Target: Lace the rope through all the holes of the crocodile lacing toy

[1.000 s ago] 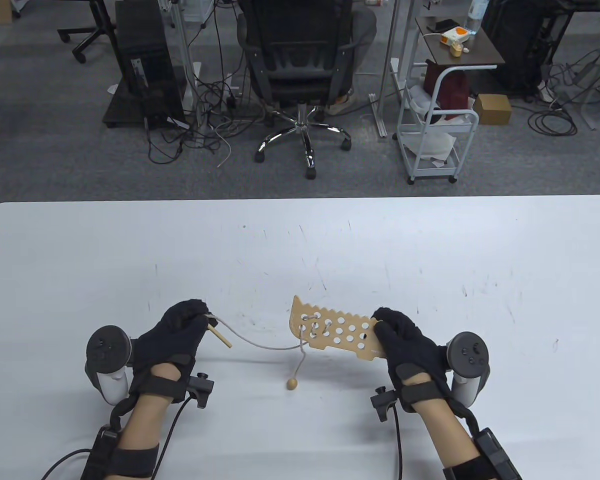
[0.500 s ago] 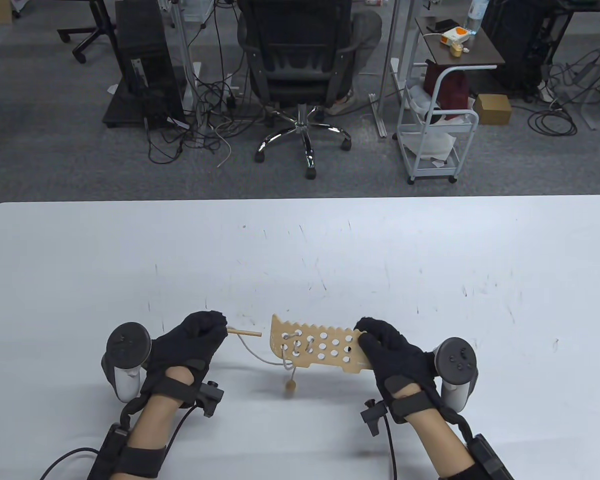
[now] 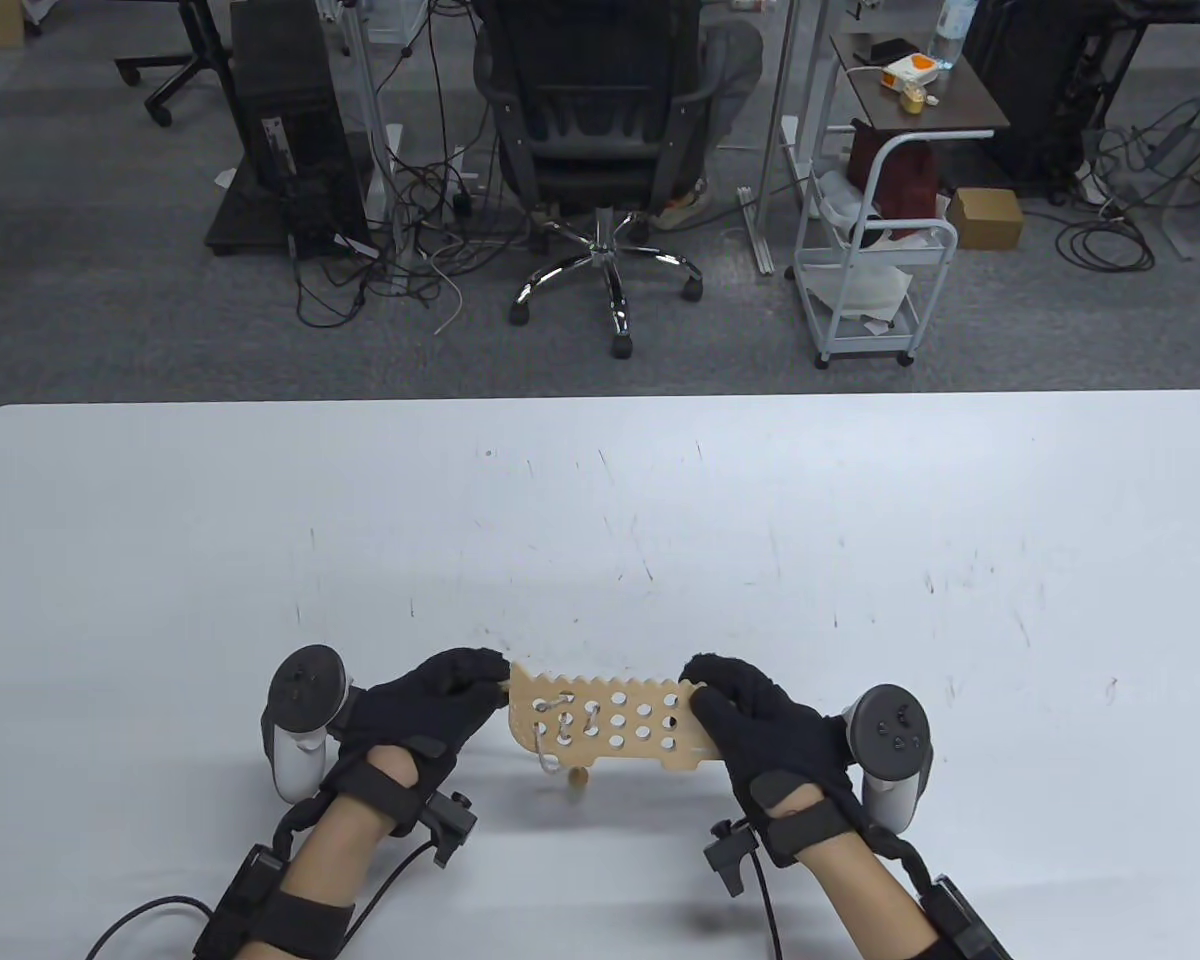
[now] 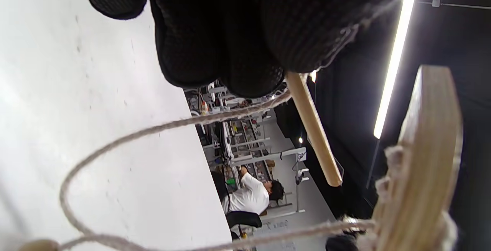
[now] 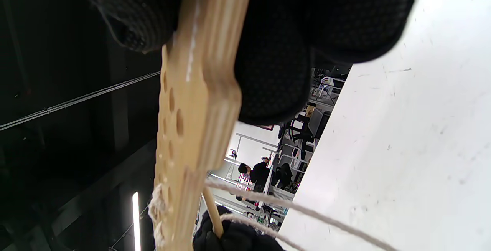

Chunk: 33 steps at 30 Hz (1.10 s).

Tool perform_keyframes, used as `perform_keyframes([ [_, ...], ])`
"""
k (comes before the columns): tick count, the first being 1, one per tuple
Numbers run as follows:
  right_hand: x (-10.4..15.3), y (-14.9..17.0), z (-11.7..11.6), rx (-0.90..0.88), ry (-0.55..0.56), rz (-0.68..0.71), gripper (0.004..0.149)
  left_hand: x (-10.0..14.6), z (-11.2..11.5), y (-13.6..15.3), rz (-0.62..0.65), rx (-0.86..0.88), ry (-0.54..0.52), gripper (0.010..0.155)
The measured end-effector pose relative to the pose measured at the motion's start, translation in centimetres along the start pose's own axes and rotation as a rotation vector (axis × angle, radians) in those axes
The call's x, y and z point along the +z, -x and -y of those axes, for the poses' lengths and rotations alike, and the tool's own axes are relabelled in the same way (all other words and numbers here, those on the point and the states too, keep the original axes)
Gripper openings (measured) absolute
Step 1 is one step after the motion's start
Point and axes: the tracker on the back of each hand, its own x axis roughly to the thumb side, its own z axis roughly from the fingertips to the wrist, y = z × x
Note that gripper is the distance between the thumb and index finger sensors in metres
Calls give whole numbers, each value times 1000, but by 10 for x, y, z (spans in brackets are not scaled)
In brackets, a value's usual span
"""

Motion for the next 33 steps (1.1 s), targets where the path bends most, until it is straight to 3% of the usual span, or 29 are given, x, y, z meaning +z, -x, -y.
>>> perform_keyframes([
  [15, 5, -5, -14, -63, -64, 17, 45, 0, 20, 1, -13, 177, 149, 43],
  [33, 7, -5, -23, -82, -117, 4, 46, 0, 36, 0, -24, 174, 217, 42],
])
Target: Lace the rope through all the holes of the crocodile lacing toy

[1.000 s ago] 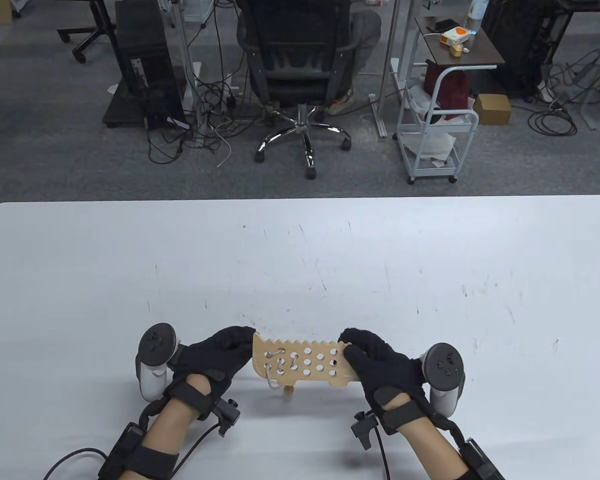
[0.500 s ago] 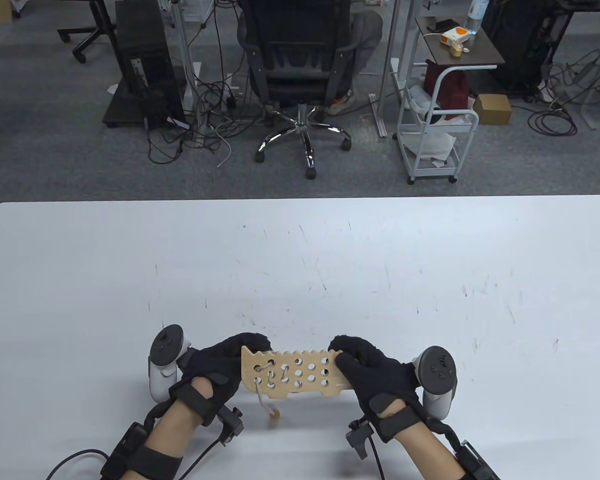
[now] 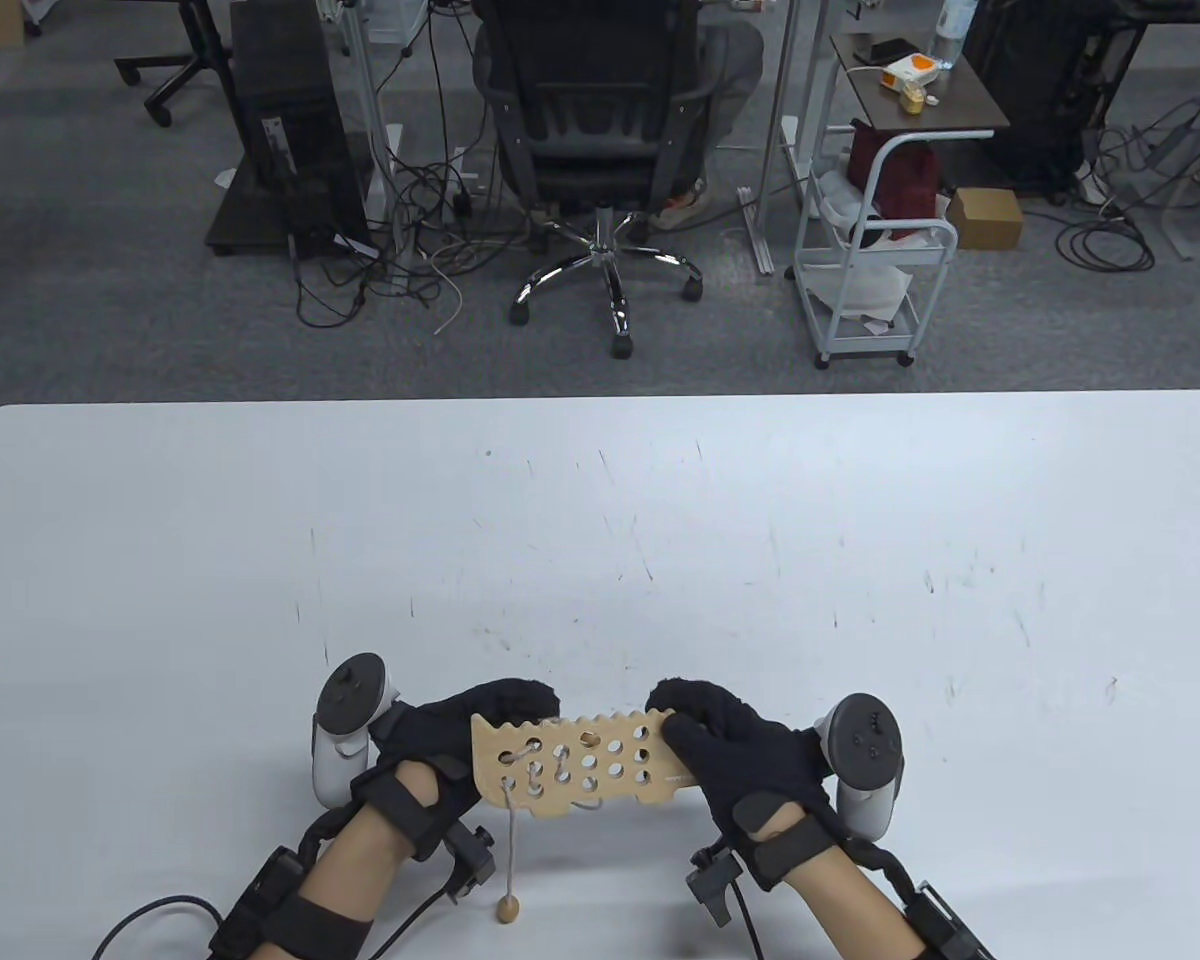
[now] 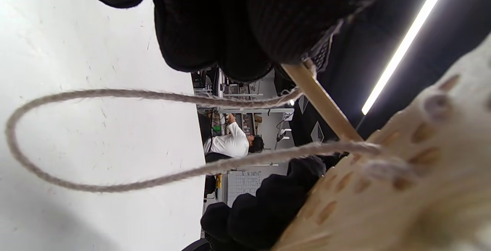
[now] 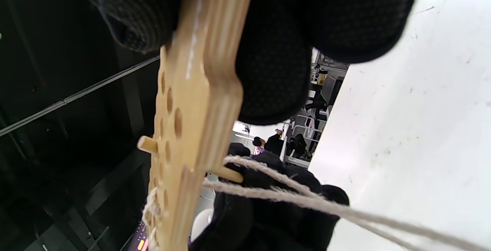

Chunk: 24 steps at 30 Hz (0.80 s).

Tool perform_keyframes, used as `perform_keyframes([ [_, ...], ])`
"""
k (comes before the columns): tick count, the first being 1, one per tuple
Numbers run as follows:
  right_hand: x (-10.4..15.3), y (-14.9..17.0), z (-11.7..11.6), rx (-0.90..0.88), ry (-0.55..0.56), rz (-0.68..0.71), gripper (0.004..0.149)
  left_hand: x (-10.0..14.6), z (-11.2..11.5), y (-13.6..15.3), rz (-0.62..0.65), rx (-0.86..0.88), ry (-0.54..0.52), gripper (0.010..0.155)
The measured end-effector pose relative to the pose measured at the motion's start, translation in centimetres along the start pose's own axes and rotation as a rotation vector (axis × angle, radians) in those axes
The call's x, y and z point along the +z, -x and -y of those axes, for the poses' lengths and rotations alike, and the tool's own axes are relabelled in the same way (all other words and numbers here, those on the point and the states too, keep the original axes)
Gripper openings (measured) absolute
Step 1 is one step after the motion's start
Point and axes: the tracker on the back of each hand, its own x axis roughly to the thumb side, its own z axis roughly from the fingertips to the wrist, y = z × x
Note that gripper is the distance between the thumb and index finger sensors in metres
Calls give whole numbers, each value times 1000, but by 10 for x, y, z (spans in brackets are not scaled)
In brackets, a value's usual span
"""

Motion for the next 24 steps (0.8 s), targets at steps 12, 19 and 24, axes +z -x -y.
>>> perform_keyframes([
  [12, -1, 2, -1, 9, 7, -3, 45, -2, 10, -2, 36, 143, 153, 46],
  [19, -1, 2, 0, 44, 8, 3, 45, -3, 18, -1, 29, 223, 238, 47],
  [24, -2, 0, -2, 117, -1, 32, 46, -4, 24, -1, 28, 283, 305, 48],
])
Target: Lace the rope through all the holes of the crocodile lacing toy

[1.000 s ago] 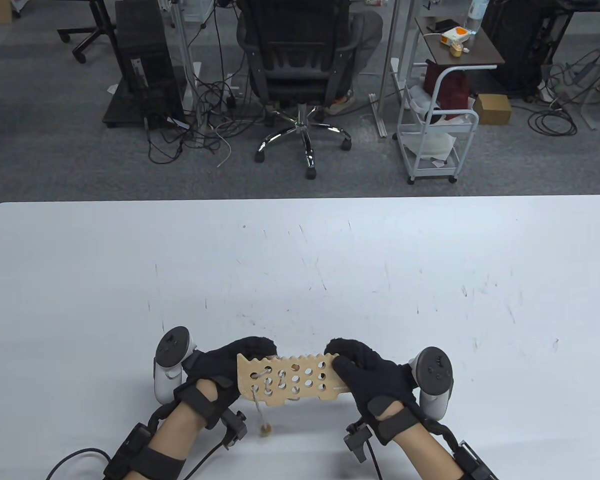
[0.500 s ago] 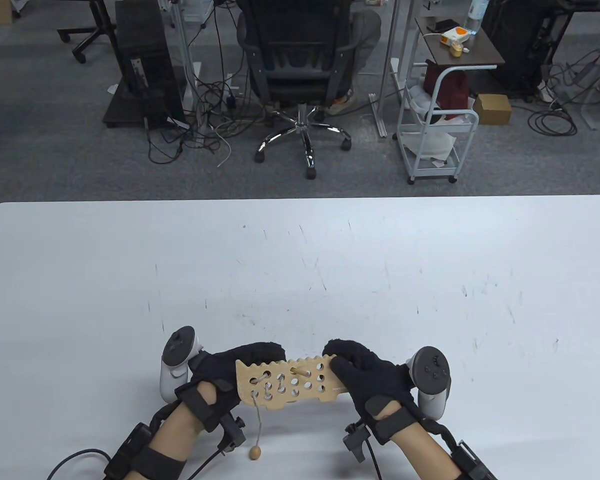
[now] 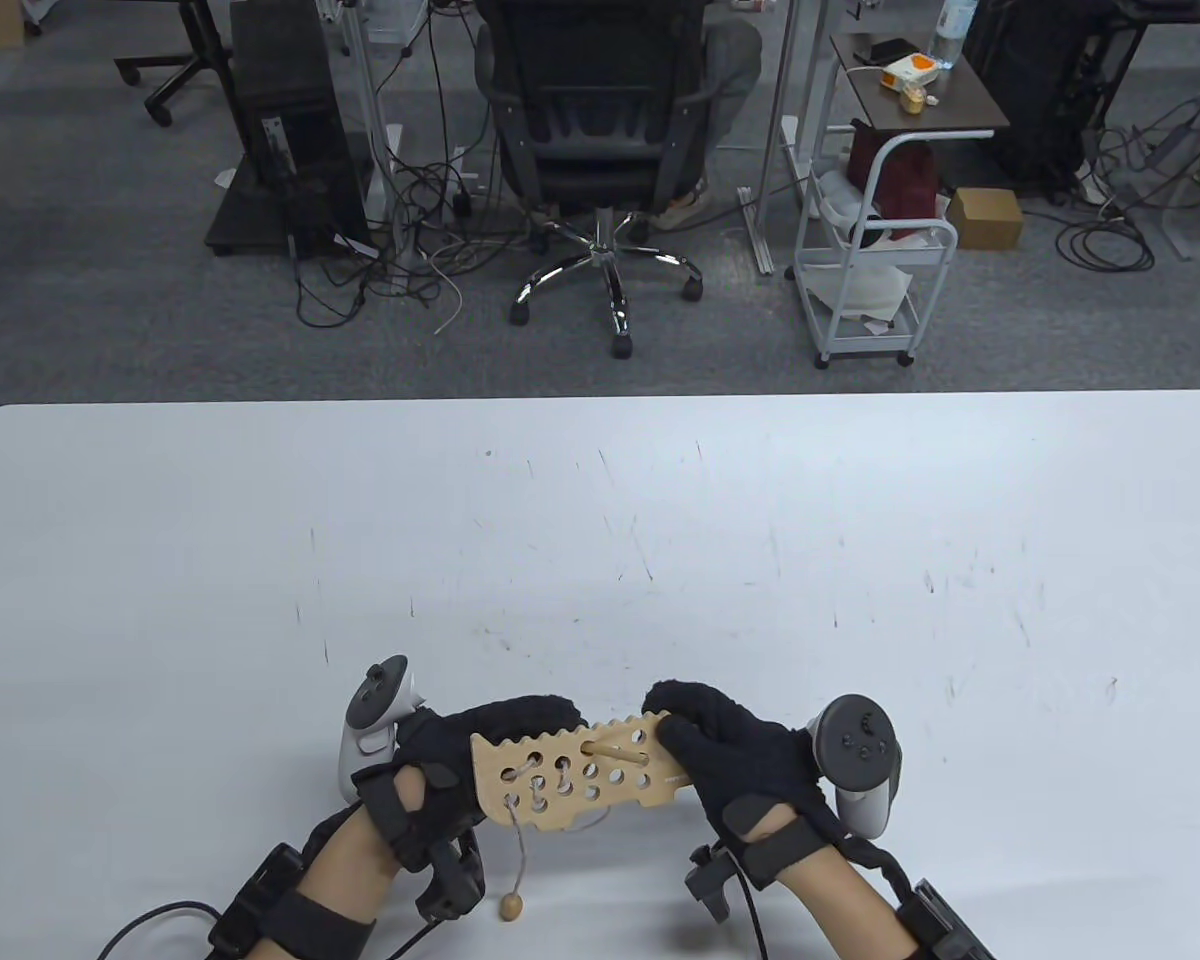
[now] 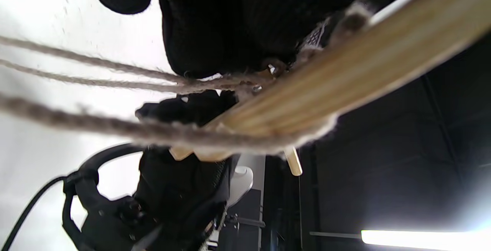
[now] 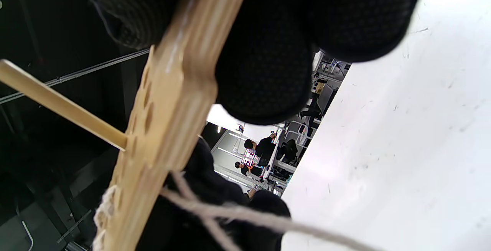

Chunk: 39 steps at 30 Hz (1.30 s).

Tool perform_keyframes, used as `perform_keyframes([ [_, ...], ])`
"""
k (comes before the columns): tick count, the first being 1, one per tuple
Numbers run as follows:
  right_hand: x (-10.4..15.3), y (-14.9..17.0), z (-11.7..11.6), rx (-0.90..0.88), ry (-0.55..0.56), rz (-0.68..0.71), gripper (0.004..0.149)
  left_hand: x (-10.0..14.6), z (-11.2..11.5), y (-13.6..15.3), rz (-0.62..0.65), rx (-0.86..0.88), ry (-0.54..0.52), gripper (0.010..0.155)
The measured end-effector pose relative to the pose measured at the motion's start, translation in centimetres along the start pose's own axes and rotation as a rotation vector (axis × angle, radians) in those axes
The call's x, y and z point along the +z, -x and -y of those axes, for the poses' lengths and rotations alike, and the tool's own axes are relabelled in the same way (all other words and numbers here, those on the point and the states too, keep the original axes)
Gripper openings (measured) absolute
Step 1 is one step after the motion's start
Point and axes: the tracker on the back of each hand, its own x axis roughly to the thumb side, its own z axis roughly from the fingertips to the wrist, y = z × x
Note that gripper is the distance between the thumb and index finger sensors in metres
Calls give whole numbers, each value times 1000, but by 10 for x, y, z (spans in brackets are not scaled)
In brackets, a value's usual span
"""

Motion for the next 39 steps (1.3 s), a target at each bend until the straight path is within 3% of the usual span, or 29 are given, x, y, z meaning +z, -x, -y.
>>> perform_keyframes([
  [16, -1, -5, 4, 6, 3, 83, 44, -2, 2, 7, -8, 75, 22, 49],
  [26, -2, -2, 9, -3, 31, 65, 44, 5, -13, 5, 3, 45, -98, 50],
  [34, -4, 3, 20, 6, 83, 36, 44, 15, -27, 1, 57, 73, -260, 56],
  [39, -6, 7, 26, 50, 111, 21, 44, 22, -32, -12, 128, -24, -350, 63],
])
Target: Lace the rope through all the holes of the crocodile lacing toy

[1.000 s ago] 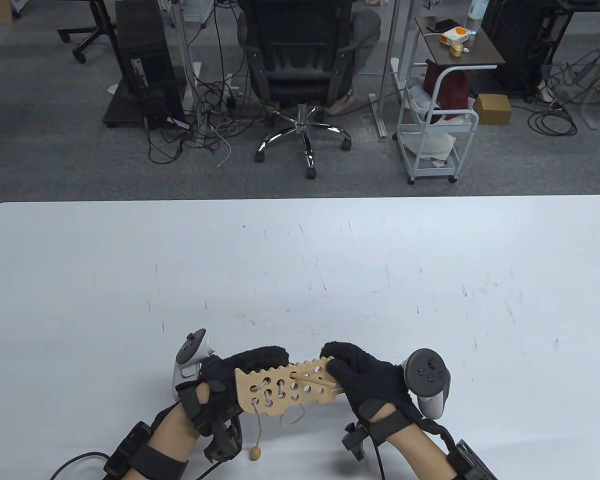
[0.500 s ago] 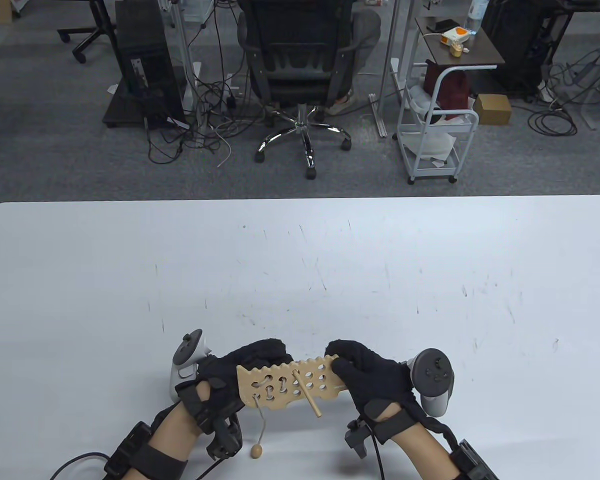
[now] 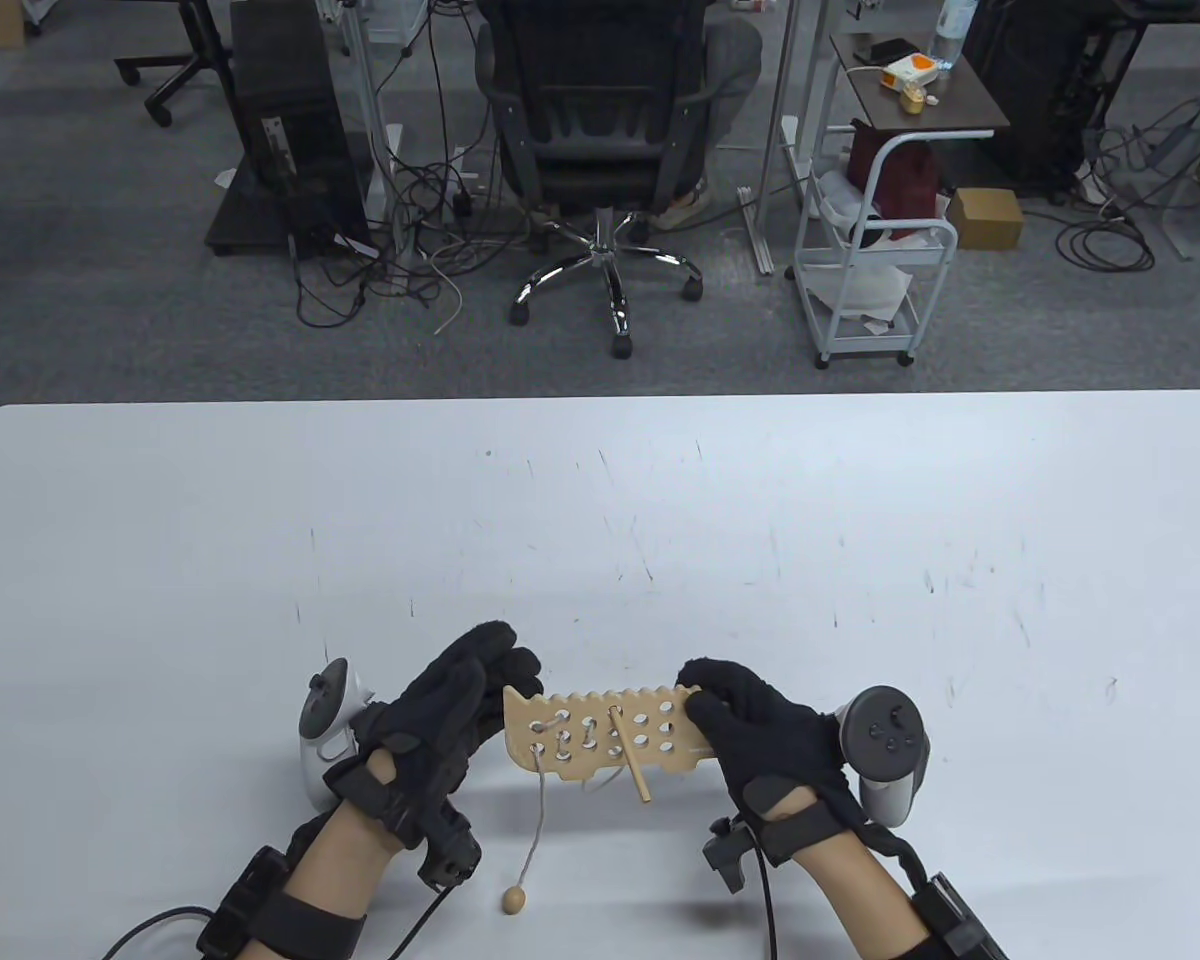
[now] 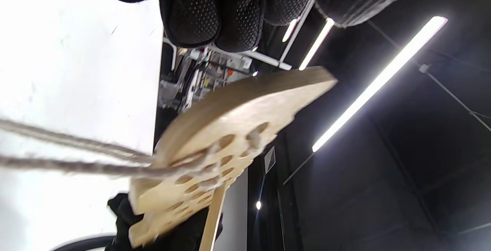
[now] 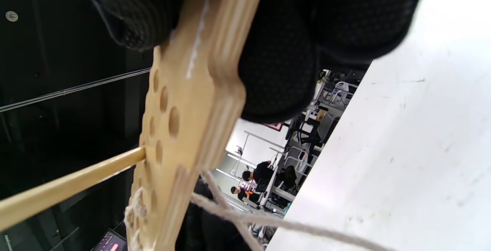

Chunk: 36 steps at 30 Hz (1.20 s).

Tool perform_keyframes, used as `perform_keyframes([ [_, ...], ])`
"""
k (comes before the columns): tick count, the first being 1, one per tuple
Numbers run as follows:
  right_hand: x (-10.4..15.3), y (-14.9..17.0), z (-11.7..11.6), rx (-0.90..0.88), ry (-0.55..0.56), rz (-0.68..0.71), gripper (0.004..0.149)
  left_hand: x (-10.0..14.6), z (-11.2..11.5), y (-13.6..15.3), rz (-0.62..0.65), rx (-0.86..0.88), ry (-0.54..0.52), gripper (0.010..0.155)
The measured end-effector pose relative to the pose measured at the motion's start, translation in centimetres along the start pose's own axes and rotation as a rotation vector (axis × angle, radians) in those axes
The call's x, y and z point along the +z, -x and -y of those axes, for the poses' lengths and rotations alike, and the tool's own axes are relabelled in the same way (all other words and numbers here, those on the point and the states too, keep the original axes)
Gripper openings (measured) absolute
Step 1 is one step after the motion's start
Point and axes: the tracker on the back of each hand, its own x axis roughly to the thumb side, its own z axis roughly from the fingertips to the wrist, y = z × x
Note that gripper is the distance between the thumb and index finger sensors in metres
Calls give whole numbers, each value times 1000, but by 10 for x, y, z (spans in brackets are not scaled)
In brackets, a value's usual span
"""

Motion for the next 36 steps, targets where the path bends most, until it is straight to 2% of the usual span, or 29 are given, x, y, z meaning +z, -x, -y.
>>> perform_keyframes([
  [10, 0, 3, 5, 48, 50, -49, 44, 8, 3, -29, 151, -237, -58, 63],
  [18, 1, 4, 5, 92, 64, -67, 44, 13, 23, -42, 243, -551, -78, 62],
  [25, 2, 3, 1, 121, 60, -81, 44, 15, 38, -42, 269, -764, -49, 63],
  [36, 8, -2, -13, 145, 21, -86, 45, 18, 71, -39, 322, -1262, 20, 60],
])
